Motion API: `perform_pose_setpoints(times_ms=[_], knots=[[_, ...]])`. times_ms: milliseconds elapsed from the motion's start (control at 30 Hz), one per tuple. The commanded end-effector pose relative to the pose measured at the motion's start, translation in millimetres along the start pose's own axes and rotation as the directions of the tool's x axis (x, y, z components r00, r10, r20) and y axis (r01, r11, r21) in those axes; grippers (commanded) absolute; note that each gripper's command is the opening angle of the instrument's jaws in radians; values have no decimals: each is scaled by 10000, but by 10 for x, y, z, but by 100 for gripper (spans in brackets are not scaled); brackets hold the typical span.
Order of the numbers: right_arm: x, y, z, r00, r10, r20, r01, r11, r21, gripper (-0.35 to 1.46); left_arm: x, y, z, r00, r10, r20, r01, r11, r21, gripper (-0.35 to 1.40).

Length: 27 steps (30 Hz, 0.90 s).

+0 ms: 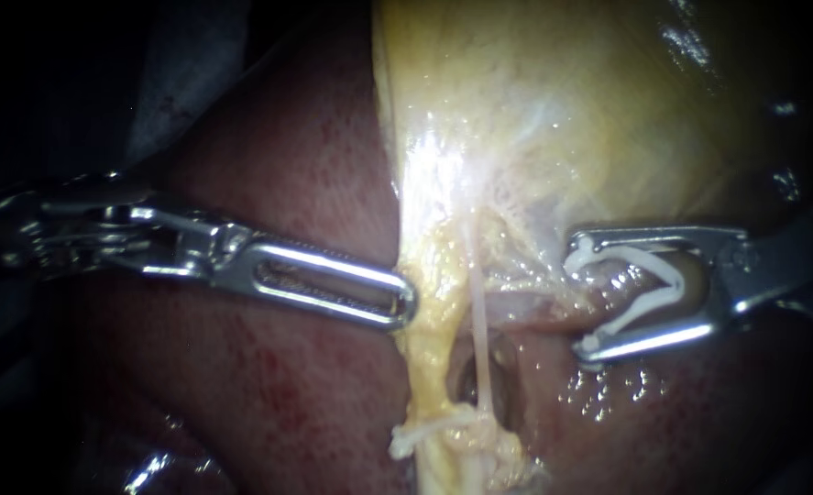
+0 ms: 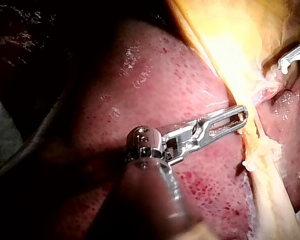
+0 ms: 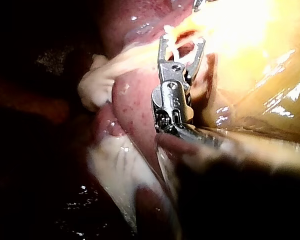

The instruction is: Clipping second clip left tube

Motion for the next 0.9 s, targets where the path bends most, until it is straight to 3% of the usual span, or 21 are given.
perform_pose_setpoints(times_ms=[33,467,900], knots=[[-1,-1,4,10000,-13,13,13,10000,44,57,1,-2,-2,10000,6,-17,-6,10000,20,-35],[-15,-16,61,9998,214,-19,-212,9980,596,57,3,-34,-18,10000,-51,-24,52,9998,171,-35],[-42,-23,94,9985,486,263,-509,9939,977,55,4,-42,-22,10000,-63,-20,64,9996,266,-35]])
